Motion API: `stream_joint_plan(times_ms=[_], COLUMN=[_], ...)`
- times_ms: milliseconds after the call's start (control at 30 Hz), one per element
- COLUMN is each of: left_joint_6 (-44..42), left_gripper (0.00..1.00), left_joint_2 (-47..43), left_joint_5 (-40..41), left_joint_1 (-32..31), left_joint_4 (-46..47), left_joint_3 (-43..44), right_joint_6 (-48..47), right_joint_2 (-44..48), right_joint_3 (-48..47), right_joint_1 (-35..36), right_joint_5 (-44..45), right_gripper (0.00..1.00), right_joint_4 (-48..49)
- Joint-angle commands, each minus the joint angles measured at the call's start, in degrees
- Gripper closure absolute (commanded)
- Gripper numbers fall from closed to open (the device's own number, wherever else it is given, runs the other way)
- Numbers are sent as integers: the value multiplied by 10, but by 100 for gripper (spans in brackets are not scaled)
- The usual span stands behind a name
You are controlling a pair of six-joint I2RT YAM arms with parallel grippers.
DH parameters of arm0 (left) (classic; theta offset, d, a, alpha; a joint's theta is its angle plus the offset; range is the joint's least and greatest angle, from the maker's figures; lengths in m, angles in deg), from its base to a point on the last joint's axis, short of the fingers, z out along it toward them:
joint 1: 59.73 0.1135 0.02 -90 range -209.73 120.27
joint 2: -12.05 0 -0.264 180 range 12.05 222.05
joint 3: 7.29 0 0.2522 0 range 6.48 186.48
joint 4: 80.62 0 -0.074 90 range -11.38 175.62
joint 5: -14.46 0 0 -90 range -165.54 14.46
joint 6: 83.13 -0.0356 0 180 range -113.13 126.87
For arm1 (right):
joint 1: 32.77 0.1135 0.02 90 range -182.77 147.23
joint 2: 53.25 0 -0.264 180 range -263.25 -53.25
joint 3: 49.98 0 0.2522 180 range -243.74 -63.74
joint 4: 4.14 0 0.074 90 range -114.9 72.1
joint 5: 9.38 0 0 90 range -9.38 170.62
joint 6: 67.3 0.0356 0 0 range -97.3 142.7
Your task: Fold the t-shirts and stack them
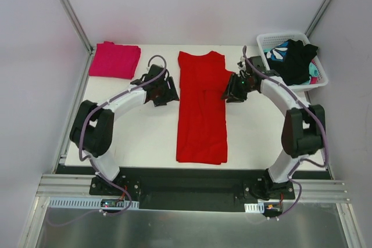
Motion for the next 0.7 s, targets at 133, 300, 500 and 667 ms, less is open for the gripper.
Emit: stream_joint_plan(times_ms=[133, 300, 500, 667], left_joint_6=[40, 63, 69, 93], left_gripper=[36, 36, 38, 38], left_joint_2=[-123, -176, -207, -219], left_joint_5=[-33, -64, -71, -54], left_joint_1=[-55, -71, -88, -136], left_joint_4=[15, 70, 91, 91], left_joint_3=[-192, -281, -316, -329], right_joint_6=[62, 86, 111, 123], right_joint_2=[206, 278, 324, 381], right_joint_3=[265, 396, 456, 485], right_joint_1=[3, 23, 58, 91], right_joint_5=[-3, 8, 30, 63], right_gripper=[60, 60, 60, 61], right_joint_4=[114, 176, 205, 178])
